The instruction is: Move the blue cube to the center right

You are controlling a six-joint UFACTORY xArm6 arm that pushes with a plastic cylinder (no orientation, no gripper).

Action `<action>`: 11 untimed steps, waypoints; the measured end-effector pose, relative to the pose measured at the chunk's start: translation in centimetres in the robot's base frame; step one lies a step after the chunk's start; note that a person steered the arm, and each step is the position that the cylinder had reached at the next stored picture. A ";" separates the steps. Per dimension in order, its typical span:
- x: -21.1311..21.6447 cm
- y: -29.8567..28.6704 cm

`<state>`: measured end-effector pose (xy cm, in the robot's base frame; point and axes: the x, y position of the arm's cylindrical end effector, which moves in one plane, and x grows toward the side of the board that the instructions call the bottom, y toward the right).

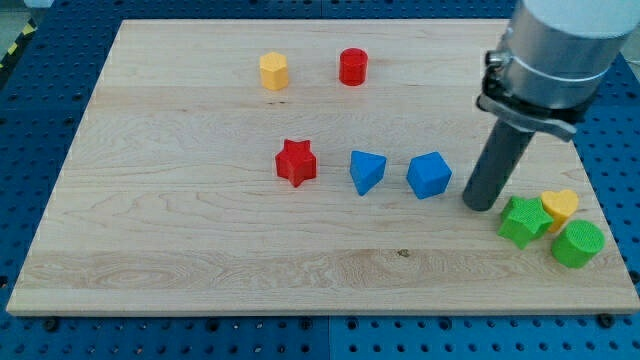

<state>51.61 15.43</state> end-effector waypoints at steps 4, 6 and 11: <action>-1.7 -7.8; -2.4 -3.1; -6.5 4.8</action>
